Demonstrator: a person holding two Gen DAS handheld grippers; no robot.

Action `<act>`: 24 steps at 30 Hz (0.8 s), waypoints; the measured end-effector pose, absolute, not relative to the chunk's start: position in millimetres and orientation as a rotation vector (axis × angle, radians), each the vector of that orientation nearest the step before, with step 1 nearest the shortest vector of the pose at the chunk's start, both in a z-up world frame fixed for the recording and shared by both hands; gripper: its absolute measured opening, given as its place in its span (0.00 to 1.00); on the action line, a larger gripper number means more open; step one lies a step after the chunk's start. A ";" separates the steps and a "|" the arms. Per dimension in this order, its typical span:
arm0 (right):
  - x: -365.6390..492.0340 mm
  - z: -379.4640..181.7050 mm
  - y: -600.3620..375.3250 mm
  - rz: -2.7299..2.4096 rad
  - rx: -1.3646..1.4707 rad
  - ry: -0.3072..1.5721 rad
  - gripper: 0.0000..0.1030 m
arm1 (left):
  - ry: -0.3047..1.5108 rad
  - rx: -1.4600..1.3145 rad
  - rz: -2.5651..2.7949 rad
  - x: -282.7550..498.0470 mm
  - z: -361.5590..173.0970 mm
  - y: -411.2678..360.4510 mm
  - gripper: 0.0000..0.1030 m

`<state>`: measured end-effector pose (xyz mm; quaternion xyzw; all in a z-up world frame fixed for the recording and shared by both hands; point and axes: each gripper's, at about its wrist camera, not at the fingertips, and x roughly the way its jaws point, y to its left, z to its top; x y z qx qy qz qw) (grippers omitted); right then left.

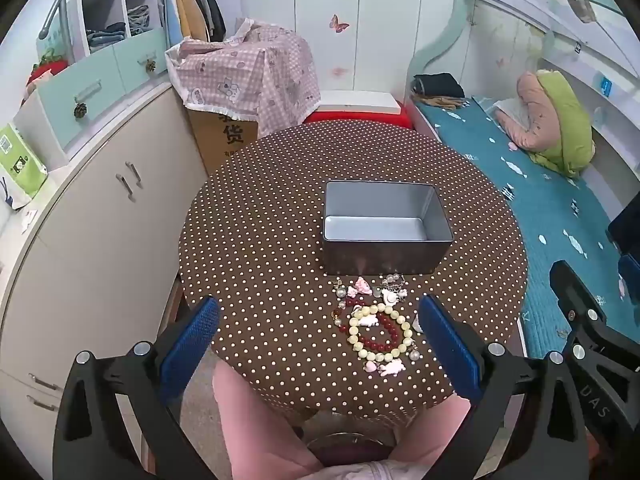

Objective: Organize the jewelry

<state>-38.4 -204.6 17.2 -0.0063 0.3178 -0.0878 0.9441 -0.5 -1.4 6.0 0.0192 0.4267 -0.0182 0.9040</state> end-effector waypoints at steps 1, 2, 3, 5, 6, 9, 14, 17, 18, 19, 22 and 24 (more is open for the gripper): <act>-40.9 15.1 -206.6 -0.178 -0.013 0.648 0.93 | 0.885 0.039 -0.038 0.6 3.1 -2.9 0.93; -41.0 14.7 -207.1 -0.179 -0.013 0.647 0.93 | 0.885 0.038 -0.038 1.2 3.1 -3.0 0.93; -41.2 14.8 -207.4 -0.180 -0.012 0.647 0.93 | 0.885 0.038 -0.038 1.7 3.0 -3.3 0.93; -40.8 14.7 -207.8 -0.177 -0.010 0.649 0.93 | 0.884 0.035 -0.041 1.9 2.2 -3.2 0.93; -40.8 14.8 -207.5 -0.178 -0.010 0.649 0.93 | 0.886 0.030 -0.045 2.8 1.9 -3.0 0.93; -35.8 9.4 -208.3 -0.182 -0.011 0.652 0.93 | 0.891 0.032 -0.046 5.9 0.3 -5.1 0.93; -24.4 8.5 -208.5 -0.183 -0.004 0.664 0.93 | 0.893 0.030 -0.049 9.6 -2.8 -6.7 0.93; -23.8 7.2 -208.4 -0.183 -0.006 0.666 0.93 | 0.896 0.032 -0.047 10.1 -4.6 -5.0 0.93; -24.1 6.4 -208.3 -0.184 -0.005 0.667 0.93 | 0.899 0.033 -0.046 11.3 -5.9 -5.7 0.93; -23.2 5.7 -208.4 -0.186 -0.006 0.671 0.93 | 0.901 0.033 -0.047 11.8 -7.0 -5.8 0.93; -22.3 4.9 -208.8 -0.190 -0.006 0.672 0.93 | 0.909 0.031 -0.055 13.8 -10.8 -5.5 0.93; -21.7 3.2 -209.6 -0.197 -0.012 0.674 0.93 | 0.922 0.031 -0.058 15.1 -14.0 -6.1 0.93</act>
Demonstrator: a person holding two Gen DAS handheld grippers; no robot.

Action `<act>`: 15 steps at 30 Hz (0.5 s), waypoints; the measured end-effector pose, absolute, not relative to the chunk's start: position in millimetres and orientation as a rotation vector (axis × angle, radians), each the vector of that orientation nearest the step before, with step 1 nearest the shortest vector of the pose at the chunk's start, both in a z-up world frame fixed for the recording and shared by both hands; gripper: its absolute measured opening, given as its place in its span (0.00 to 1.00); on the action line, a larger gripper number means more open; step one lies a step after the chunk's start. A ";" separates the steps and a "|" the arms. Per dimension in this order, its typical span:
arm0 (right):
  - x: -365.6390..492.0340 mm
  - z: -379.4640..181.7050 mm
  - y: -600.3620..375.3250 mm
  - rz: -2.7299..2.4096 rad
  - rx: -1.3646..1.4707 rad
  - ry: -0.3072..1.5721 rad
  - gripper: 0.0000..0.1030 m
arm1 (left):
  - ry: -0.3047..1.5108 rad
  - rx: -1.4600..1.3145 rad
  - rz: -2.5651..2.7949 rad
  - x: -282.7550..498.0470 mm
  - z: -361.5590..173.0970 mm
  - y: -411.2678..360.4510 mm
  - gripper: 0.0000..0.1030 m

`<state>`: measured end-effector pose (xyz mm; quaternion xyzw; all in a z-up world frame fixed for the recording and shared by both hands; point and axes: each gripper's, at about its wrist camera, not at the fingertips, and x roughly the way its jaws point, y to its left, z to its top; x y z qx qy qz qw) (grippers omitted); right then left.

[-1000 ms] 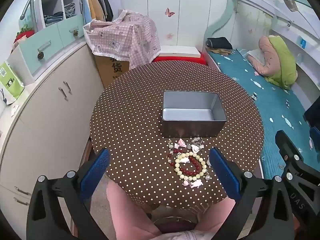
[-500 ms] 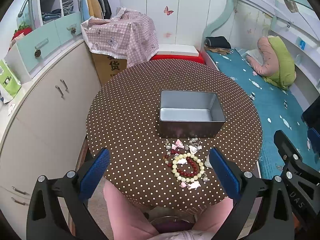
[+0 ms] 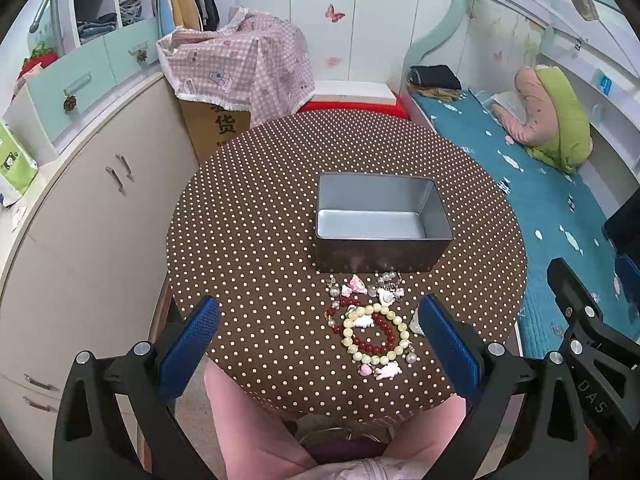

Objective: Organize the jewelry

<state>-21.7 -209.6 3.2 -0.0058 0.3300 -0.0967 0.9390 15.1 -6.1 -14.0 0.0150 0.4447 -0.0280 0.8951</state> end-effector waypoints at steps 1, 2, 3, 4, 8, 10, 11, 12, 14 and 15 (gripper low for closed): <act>-21.7 2.5 -209.9 -0.197 -0.010 0.676 0.93 | 0.923 0.032 -0.058 15.3 -14.9 -6.4 0.93; -21.3 2.5 -210.4 -0.195 -0.008 0.677 0.93 | 0.923 0.033 -0.058 14.7 -15.0 -6.2 0.93; -20.7 2.0 -211.2 -0.190 -0.003 0.681 0.93 | 0.923 0.033 -0.058 14.8 -15.2 -6.2 0.93; -20.5 1.3 -210.7 -0.189 0.000 0.684 0.93 | 0.924 0.033 -0.058 15.0 -15.6 -6.2 0.93; -20.3 -0.8 -210.6 -0.187 0.003 0.686 0.93 | 0.925 0.031 -0.055 13.9 -16.3 -6.1 0.93; -20.1 -2.5 -210.5 -0.185 0.005 0.689 0.93 | 0.927 0.030 -0.054 13.7 -17.4 -6.3 0.93; -20.0 -3.2 -210.6 -0.184 0.006 0.690 0.93 | 0.928 0.030 -0.053 13.2 -18.3 -6.3 0.93; -19.9 -3.8 -210.3 -0.183 0.006 0.690 0.93 | 0.928 0.031 -0.053 14.0 -17.9 -5.6 0.93; -18.8 -4.4 -210.3 -0.181 0.008 0.692 0.93 | 0.927 0.033 -0.051 13.6 -18.4 -5.3 0.93; -18.7 -4.8 -210.2 -0.179 0.010 0.693 0.93 | 0.927 0.033 -0.051 13.5 -17.7 -5.2 0.93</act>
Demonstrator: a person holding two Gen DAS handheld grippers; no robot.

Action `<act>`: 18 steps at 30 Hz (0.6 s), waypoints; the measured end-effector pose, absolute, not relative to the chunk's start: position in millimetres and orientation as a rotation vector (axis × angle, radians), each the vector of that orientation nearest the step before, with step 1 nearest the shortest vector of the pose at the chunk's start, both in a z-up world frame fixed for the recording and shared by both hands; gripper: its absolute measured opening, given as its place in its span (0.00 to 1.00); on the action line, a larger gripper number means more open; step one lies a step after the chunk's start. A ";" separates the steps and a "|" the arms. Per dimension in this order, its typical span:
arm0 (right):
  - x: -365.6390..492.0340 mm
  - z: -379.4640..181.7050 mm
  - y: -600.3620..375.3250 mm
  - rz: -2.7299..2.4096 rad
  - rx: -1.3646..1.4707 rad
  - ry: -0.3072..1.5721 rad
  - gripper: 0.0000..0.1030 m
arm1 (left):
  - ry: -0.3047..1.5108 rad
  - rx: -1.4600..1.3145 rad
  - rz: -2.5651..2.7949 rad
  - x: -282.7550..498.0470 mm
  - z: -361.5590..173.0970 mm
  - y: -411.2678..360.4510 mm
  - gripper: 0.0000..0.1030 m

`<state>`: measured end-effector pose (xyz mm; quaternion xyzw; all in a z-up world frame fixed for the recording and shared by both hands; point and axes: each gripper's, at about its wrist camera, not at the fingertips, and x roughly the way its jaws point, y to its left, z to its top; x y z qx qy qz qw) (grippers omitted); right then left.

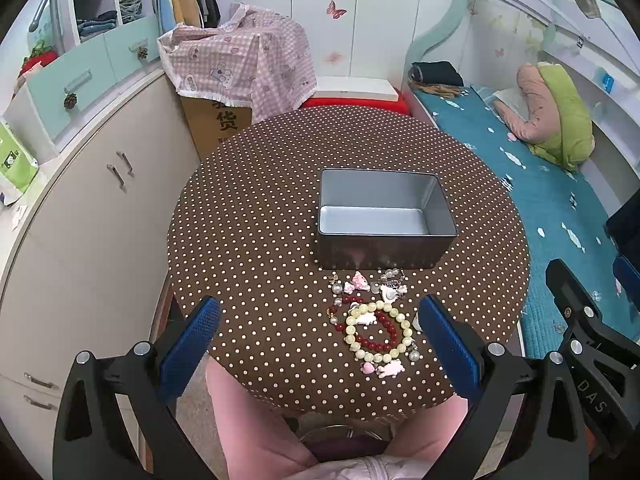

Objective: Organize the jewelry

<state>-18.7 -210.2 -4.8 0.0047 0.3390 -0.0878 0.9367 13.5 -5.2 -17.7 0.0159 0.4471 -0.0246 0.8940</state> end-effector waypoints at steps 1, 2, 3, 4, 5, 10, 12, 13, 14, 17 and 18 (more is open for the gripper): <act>-18.7 -5.2 -210.2 -0.179 0.010 0.693 0.93 | 0.928 0.033 -0.051 14.0 -17.2 -5.4 0.93; -18.7 -5.4 -210.0 -0.179 0.010 0.693 0.93 | 0.927 0.034 -0.050 13.3 -17.6 -5.4 0.93; -18.5 -5.5 -209.9 -0.178 0.010 0.694 0.93 | 0.928 0.035 -0.049 13.6 -17.2 -5.3 0.93; -18.4 -5.4 -209.9 -0.178 0.010 0.695 0.93 | 0.929 0.035 -0.049 12.9 -17.0 -4.7 0.93; -18.3 -5.6 -209.7 -0.176 0.011 0.696 0.93 | 0.929 0.035 -0.048 12.3 -17.4 -4.4 0.93; -17.6 -6.5 -208.4 -0.173 0.016 0.701 0.93 | 0.931 0.034 -0.047 12.7 -17.0 -3.1 0.93; -16.8 -6.6 -208.5 -0.172 0.016 0.706 0.93 | 0.935 0.035 -0.046 13.3 -16.8 -2.4 0.93; -16.6 -6.7 -208.2 -0.171 0.015 0.706 0.93 | 0.935 0.036 -0.045 13.3 -16.7 -2.3 0.93; -16.6 -6.9 -208.3 -0.172 0.015 0.705 0.93 | 0.935 0.039 -0.042 12.6 -16.8 -2.3 0.93; -16.2 -6.9 -207.9 -0.169 0.016 0.707 0.93 | 0.935 0.037 -0.043 12.7 -16.2 -0.7 0.93; -16.2 -7.0 -207.9 -0.169 0.016 0.707 0.93 | 0.936 0.037 -0.043 13.3 -16.1 -1.3 0.93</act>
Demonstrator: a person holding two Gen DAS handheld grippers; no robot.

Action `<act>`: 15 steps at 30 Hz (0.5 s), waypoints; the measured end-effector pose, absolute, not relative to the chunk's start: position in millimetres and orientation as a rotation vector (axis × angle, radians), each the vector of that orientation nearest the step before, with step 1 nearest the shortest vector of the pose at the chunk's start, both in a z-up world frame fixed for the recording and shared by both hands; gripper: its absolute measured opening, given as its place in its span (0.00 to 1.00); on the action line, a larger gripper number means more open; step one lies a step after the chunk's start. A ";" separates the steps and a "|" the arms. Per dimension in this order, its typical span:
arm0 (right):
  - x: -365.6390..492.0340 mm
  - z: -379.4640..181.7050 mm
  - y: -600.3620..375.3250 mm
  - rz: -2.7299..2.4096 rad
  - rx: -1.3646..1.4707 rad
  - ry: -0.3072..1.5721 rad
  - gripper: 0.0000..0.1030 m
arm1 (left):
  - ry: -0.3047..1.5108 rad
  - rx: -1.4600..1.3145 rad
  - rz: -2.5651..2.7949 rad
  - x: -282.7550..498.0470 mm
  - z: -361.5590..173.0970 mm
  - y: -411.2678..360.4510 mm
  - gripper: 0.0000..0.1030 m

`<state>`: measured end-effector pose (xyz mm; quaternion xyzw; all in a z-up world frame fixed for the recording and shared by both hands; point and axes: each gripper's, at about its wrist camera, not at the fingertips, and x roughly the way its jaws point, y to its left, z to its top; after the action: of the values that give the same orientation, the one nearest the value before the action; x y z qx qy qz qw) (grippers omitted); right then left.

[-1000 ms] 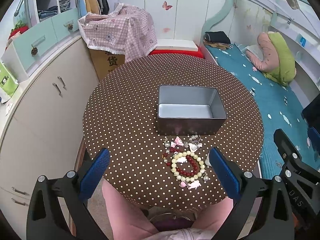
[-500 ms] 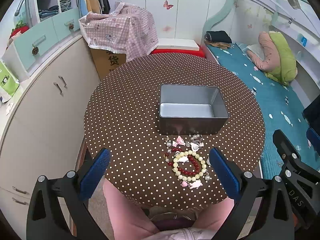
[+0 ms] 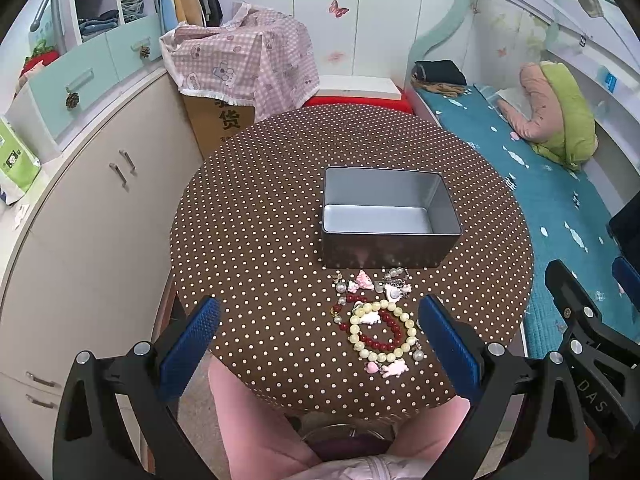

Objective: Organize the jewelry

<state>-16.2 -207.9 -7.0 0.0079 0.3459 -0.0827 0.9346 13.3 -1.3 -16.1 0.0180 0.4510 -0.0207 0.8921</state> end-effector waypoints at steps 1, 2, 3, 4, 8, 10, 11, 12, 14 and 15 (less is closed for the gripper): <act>-16.1 -7.6 -207.1 -0.168 0.017 0.708 0.93 | 0.936 0.038 -0.042 13.1 -16.2 -1.3 0.93; -16.0 -7.5 -207.9 -0.168 0.016 0.709 0.93 | 0.936 0.040 -0.040 13.5 -16.1 -1.6 0.93; -15.8 -8.0 -207.3 -0.167 0.016 0.711 0.93 | 0.938 0.040 -0.039 13.6 -16.1 -1.3 0.93; -14.5 -8.5 -207.3 -0.166 0.016 0.712 0.93 | 0.939 0.040 -0.039 13.8 -16.2 -1.2 0.93; -13.2 -9.7 -207.2 -0.161 0.020 0.718 0.93 | 0.942 0.039 -0.039 14.3 -16.9 -1.0 0.93; -12.0 -10.2 -207.4 -0.159 0.022 0.722 0.93 | 0.945 0.039 -0.039 17.0 -17.0 -0.8 0.93; -11.3 -10.2 -208.3 -0.158 0.023 0.725 0.93 | 0.946 0.038 -0.040 17.0 -17.4 -0.6 0.93; -10.8 -10.3 -208.7 -0.158 0.024 0.726 0.93 | 0.948 0.037 -0.044 16.9 -17.9 -0.4 0.93; -9.7 -11.6 -208.5 -0.162 0.024 0.731 0.93 | 0.949 0.037 -0.050 17.4 -18.7 -0.7 0.93; -9.3 -12.2 -208.4 -0.165 0.024 0.734 0.93 | 0.950 0.036 -0.058 17.3 -19.1 -0.5 0.93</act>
<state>-9.3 -208.4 -12.2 0.0116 0.3585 -0.0807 0.9300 17.3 -0.5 -19.1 0.0172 0.4572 -0.0279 0.8888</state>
